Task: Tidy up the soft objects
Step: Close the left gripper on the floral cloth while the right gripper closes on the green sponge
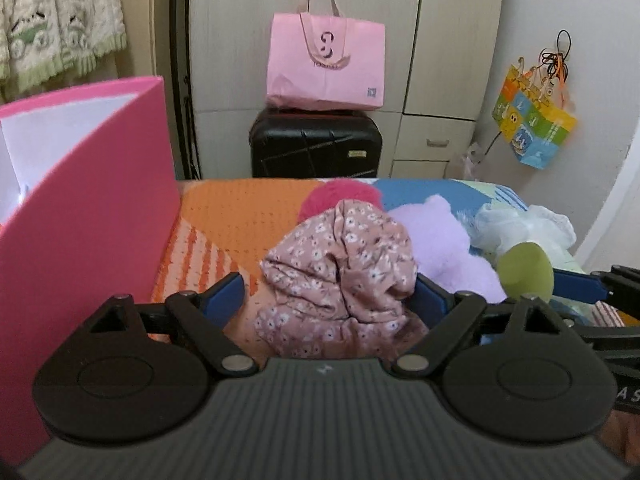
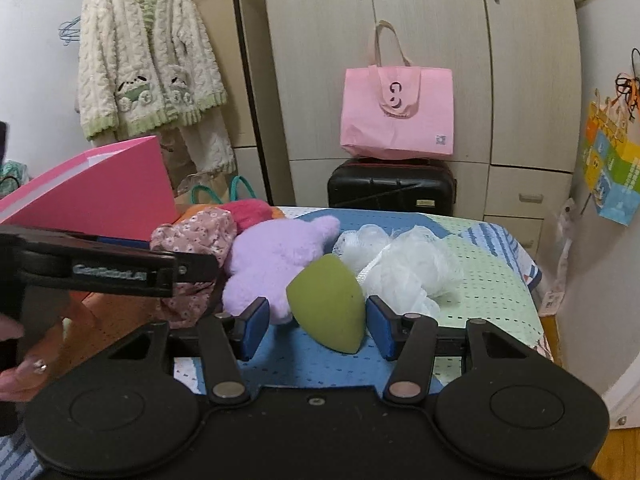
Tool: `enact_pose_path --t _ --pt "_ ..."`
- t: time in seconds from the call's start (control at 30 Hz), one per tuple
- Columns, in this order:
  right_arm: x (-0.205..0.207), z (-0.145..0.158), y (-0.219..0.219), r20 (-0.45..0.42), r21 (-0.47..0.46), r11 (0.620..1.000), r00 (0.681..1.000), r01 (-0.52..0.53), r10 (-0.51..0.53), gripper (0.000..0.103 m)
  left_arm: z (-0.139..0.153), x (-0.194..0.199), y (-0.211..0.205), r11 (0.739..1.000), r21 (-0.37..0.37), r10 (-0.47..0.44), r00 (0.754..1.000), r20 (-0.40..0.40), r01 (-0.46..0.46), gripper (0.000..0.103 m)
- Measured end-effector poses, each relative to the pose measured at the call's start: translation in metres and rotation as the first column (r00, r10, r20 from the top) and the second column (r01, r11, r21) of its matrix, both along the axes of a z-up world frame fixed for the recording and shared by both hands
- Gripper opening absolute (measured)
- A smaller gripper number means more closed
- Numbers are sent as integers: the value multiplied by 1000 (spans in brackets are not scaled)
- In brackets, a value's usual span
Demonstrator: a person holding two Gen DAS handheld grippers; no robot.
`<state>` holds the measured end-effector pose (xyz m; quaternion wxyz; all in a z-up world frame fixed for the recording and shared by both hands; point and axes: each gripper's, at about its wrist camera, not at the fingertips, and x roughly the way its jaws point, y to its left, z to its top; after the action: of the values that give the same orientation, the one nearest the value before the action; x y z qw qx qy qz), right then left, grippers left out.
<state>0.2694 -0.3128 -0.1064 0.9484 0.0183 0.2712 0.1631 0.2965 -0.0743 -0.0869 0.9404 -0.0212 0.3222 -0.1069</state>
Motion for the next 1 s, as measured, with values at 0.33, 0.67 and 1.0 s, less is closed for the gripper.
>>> enact_pose_path --t 0.33,0.67,1.0 --pt "0 -3 -4 6 17 1000 1000 18 -19 43 -7 -2 -4 998 56 3 1000 -11 -3 33" --pt "-4 -1 -1 21 -5 1000 1000 14 -14 43 -3 -10 -4 999 48 -20 1000 -4 20 19" --pt "-25 7 -2 46 3 999 998 34 -34 43 7 -39 -3 998 29 -51 998 24 50 19"
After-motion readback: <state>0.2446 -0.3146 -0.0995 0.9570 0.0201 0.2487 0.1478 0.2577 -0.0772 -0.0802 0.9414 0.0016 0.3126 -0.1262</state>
